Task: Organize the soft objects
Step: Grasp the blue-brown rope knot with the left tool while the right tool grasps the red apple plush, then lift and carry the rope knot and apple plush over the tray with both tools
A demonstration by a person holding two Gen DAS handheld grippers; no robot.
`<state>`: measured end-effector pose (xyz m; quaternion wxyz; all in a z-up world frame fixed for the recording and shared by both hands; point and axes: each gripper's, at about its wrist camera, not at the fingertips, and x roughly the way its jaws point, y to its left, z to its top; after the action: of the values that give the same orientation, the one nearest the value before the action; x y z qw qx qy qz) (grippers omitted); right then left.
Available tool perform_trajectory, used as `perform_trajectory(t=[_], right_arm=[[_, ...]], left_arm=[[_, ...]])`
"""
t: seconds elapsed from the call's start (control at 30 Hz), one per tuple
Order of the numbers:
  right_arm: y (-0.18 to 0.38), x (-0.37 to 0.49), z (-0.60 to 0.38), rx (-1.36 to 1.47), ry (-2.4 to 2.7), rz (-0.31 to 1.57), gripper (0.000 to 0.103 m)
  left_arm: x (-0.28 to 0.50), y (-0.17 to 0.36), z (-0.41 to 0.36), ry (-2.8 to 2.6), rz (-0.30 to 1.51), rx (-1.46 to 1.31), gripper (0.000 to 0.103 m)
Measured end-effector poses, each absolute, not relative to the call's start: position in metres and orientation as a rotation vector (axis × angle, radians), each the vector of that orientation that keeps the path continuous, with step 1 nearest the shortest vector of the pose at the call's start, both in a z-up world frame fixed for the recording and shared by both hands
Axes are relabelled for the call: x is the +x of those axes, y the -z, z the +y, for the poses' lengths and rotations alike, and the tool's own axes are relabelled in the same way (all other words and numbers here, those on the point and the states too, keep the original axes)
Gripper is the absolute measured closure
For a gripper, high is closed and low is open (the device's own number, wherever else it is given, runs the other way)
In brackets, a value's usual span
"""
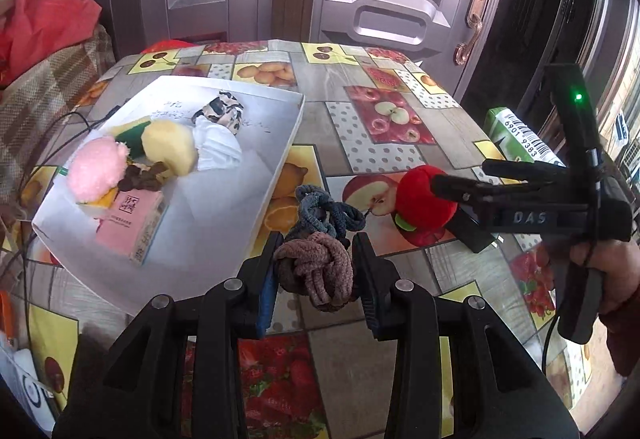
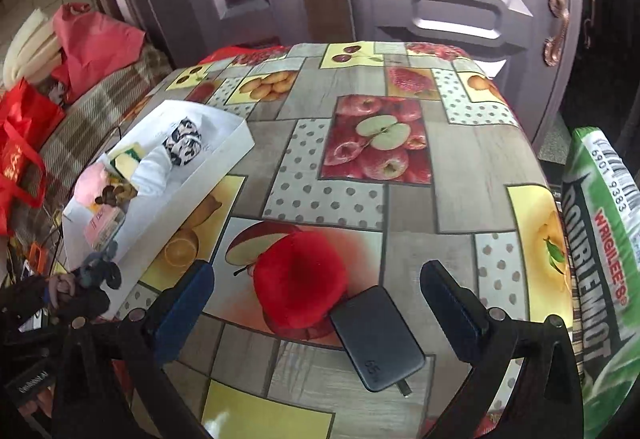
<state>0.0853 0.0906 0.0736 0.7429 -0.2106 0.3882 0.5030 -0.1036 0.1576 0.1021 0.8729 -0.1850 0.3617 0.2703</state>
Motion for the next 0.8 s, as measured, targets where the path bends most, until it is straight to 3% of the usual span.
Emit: perform_trajectory(t=[0.17,0.2,0.27,0.3,0.43,0.8], right_arm=[[-0.048,0.066,0.122,-0.698,-1.125,0.823,0.002],[-0.043,0.065,0.125,-0.739,-1.115,0.825,0.009],[-0.034,0.064,0.130,-0.801,-1.103,0.831,0.035],[-0.032,0.063,0.130,-0.805,-1.106,0.838,0.041],[-0.056,0.057,0.115,-0.675,-1.153,0.800,0.044],[-0.219,-0.005,0.031,-0.148,-1.254,0.421,0.044]], left_arm=[[-0.120,-0.105,0.167,-0.606,0.733,-0.416,0.069],[-0.123,-0.105,0.168,-0.612,0.730,-0.420,0.069],[-0.127,-0.107,0.169,-0.625,0.722,-0.424,0.069],[-0.129,-0.108,0.169,-0.633,0.716,-0.425,0.069],[-0.139,-0.127,0.170,-0.669,0.669,-0.410,0.068],[-0.178,-0.218,0.157,-0.737,0.474,-0.266,0.068]])
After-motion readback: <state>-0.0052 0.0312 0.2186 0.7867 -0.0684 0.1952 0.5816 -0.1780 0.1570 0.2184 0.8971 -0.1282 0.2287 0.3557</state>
